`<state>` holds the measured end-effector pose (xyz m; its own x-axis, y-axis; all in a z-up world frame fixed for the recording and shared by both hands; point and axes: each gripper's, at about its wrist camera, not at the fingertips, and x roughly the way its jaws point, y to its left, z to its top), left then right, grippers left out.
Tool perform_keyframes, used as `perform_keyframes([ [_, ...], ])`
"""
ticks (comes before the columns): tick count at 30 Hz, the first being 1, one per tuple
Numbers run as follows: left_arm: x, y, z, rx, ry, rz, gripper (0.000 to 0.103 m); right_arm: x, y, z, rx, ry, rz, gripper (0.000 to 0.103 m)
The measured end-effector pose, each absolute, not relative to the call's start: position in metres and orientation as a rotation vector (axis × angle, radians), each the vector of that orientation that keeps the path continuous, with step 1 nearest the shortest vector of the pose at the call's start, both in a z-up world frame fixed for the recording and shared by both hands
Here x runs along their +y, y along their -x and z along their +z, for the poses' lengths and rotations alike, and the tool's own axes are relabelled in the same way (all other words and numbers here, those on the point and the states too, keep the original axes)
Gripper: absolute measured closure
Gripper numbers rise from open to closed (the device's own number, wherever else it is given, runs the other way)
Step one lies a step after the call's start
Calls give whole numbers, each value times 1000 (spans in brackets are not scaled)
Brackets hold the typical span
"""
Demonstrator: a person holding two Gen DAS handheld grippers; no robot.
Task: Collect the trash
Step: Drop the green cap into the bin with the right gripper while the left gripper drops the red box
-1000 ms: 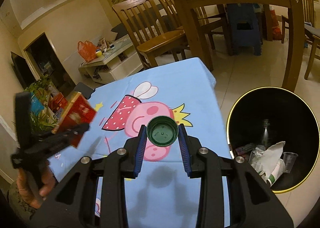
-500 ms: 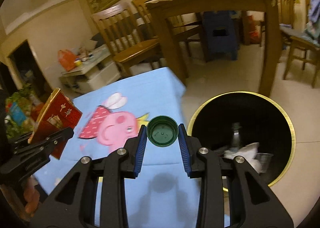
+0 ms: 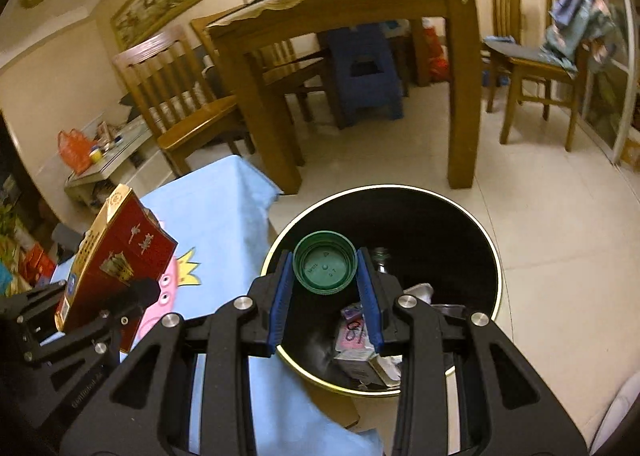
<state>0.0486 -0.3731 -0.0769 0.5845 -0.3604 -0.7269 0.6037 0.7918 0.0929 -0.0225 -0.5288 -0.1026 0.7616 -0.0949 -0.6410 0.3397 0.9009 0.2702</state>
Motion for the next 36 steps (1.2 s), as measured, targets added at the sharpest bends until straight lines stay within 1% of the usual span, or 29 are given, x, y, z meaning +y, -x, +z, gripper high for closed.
perform_keyframes([
  [7, -401, -49, -88, 766, -384, -603, 91, -550, 19, -112, 681, -439, -247, 71],
  [9, -407, -51, -88, 768, -389, -607, 91, -556, 13, -116, 703, -449, -248, 68],
  [10, -410, -52, -89, 770, -392, -611, 91, -558, 9, -121, 728, -455, -251, 61],
  [11, -415, -53, -90, 771, -400, -614, 90, -562, 6, -124, 743, -463, -262, 37],
  [12, -417, -53, -91, 769, -407, -614, 90, -566, 8, -125, 743, -471, -301, 20],
  [13, -421, -54, -92, 769, -413, -615, 90, -572, 11, -123, 724, -479, -334, 17],
  [14, -424, -55, -93, 769, -417, -617, 90, -575, 14, -121, 706, -489, -350, 16],
  [15, -428, -55, -92, 765, -420, -622, 85, -582, 20, -118, 675, -512, -365, 16],
  [16, -432, -55, -92, 760, -423, -627, 74, -586, 25, -117, 656, -526, -381, 16],
  [17, -435, -55, -90, 751, -428, -630, 68, -589, 30, -115, 636, -537, -406, 15],
  [18, -439, -55, -89, 735, -436, -629, 63, -595, 38, -112, 604, -557, -445, 11],
  [20, -446, -54, -86, 721, -443, -642, 62, -608, 54, -108, 540, -603, -505, 9],
  [23, -450, -52, -82, 716, -439, -653, 62, -626, 73, -105, 474, -649, -557, 8],
  [27, -438, -44, -76, 688, -436, -636, 53, -633, 89, -101, 426, -650, -589, 6],
  [30, -416, -38, -67, 670, -419, -602, 43, -625, 88, -99, 444, -607, -578, 6],
  [32, -396, -35, -58, 651, -404, -557, 40, -612, 79, -96, 461, -559, -544, 6],
  [33, -380, -33, -52, 637, -396, -523, 35, -600, 75, -93, 471, -526, -525, 6],
  [34, -365, -32, -47, 624, -392, -483, 24, -589, 68, -91, 488, -484, -501, 6],
  [35, -344, -30, -40, 603, -385, -412, 18, -574, 60, -88, 509, -436, -476, 6],
  [36, -330, -28, -35, 585, -379, -366, 8, -551, 50, -85, 537, -372, -438, 6],
])
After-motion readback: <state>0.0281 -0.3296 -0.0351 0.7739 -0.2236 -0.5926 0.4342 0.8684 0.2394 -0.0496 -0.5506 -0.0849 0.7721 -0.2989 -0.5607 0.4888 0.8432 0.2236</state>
